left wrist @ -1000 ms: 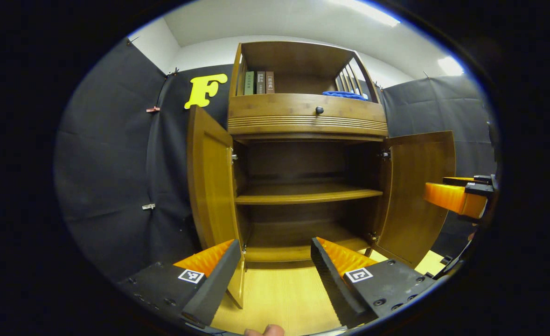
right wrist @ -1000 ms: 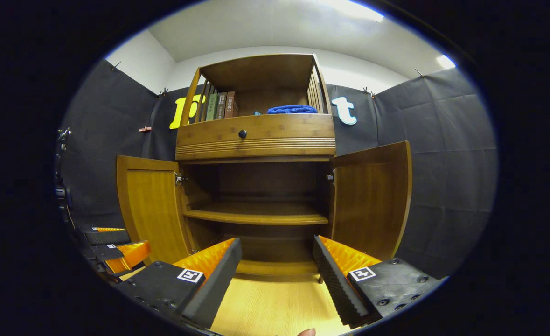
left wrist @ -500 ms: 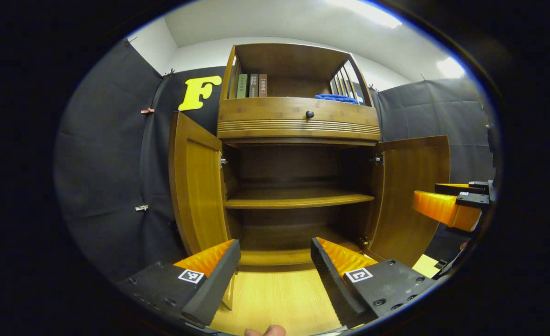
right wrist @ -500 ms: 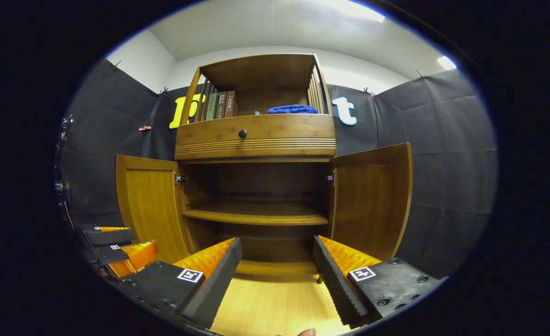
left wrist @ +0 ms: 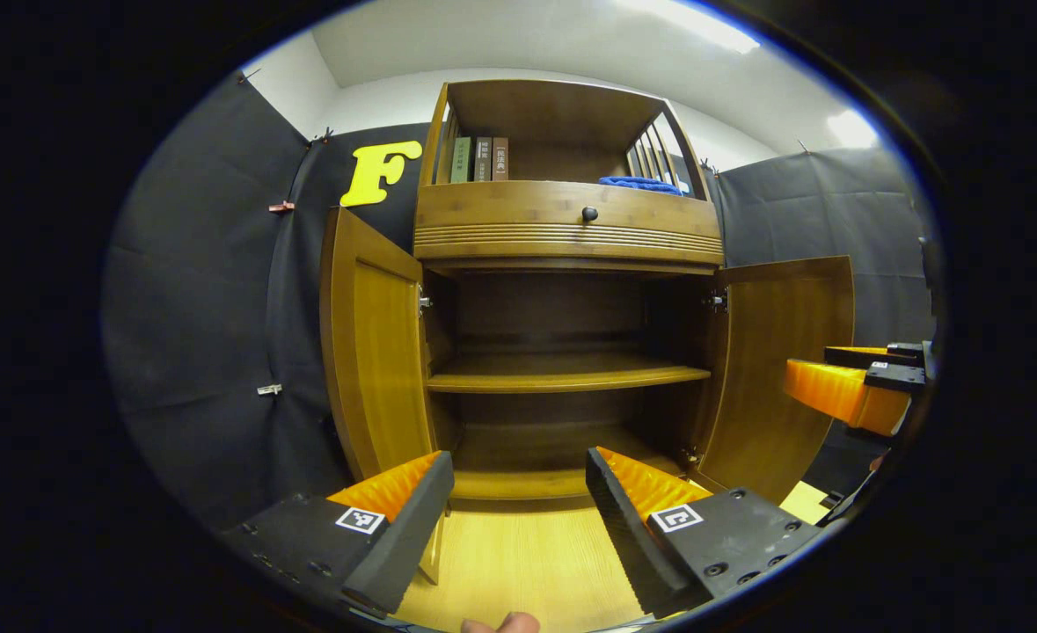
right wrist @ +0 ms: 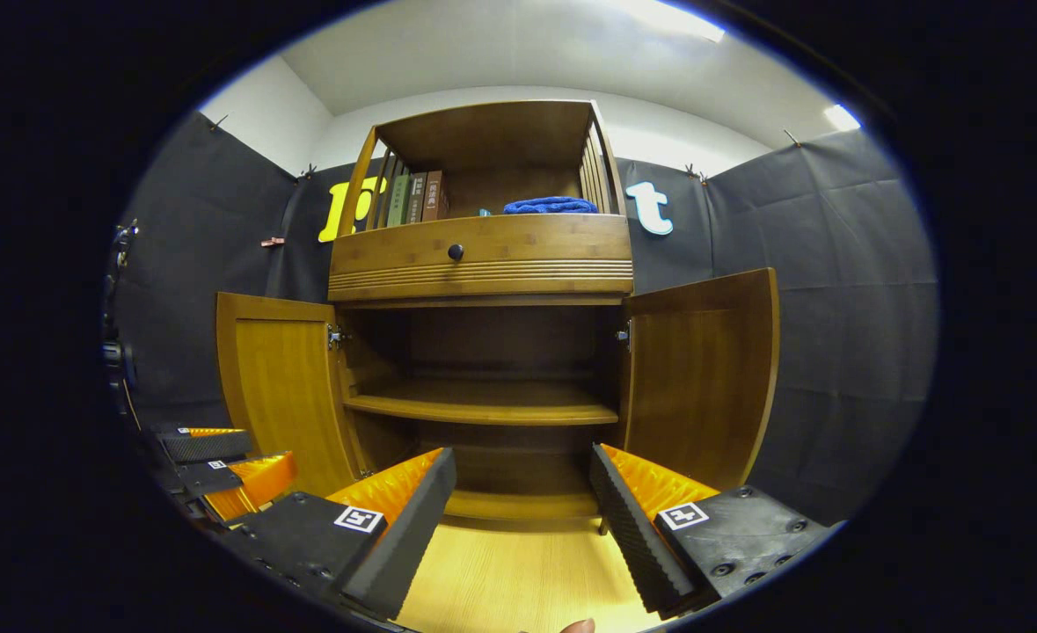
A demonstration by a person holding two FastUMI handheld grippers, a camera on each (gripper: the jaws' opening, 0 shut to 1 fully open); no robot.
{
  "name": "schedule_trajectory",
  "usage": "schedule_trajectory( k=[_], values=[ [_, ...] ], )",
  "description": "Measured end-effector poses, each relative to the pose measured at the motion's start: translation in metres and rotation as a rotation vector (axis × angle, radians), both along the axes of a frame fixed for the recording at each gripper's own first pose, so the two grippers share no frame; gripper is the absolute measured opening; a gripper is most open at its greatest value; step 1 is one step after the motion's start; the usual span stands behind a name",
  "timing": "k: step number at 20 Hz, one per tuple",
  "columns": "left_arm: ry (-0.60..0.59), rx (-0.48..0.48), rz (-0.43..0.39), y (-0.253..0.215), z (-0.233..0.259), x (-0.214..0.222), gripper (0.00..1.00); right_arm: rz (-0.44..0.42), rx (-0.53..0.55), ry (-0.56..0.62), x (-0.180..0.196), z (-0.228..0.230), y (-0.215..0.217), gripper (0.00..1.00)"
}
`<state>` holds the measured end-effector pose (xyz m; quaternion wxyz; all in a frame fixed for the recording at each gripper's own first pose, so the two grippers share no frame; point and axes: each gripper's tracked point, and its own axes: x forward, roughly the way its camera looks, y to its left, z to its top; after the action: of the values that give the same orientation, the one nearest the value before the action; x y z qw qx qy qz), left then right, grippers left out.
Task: Open the right door of the double-door shoe cabinet with the right hand, and open the left door with the left hand.
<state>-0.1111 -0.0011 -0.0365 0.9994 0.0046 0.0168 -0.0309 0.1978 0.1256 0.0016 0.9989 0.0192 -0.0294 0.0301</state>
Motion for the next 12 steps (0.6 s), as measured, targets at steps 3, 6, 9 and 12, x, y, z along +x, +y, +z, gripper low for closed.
schedule_trajectory(
  k=[3, 6, 9, 12],
  values=[
    [-0.001, 0.002, -0.006, 0.0, 0.0006, 0.0005, 0.94, 0.002, 0.005, -0.001, -0.0012, -0.0001, 0.0022, 0.98],
    [-0.005, 0.003, -0.011, -0.0007, 0.0008, 0.0009, 0.94, 0.004, -0.006, 0.005, -0.0018, -0.0019, 0.0019, 0.98],
    [-0.005, 0.005, -0.017, -0.001, 0.0009, 0.0014, 0.94, 0.001, 0.001, 0.002, -0.0016, -0.0012, 0.0011, 0.98],
    [-0.007, 0.008, -0.022, -0.0025, 0.0016, 0.0017, 0.94, 0.0, -0.005, 0.004, -0.0017, -0.0011, 0.0008, 0.96]
  ],
)
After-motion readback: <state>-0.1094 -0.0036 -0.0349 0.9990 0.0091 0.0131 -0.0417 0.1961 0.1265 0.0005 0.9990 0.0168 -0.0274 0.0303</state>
